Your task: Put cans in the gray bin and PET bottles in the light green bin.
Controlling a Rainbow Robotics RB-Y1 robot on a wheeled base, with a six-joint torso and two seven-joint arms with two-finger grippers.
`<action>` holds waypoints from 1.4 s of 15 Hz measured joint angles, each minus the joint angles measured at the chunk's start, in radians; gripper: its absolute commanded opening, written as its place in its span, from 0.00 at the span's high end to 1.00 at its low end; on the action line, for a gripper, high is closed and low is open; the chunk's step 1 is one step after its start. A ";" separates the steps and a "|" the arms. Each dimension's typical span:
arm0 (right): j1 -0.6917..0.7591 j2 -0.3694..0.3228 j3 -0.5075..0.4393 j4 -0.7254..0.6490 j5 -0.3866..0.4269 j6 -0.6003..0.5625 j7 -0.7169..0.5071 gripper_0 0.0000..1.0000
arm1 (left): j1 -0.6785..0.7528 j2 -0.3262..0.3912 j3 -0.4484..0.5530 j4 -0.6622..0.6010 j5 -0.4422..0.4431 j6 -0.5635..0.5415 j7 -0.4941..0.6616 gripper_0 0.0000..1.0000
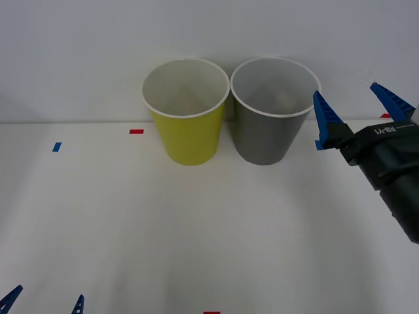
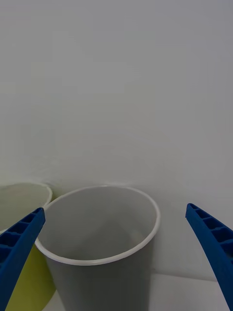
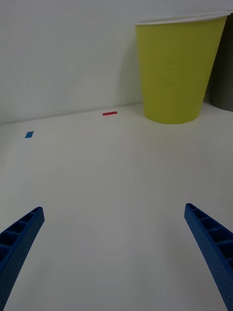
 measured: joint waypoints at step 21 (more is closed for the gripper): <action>0.466 -0.161 0.348 0.386 0.238 -0.926 0.144 0.00 | 0.000 0.000 0.000 0.000 0.000 0.000 0.000 0.00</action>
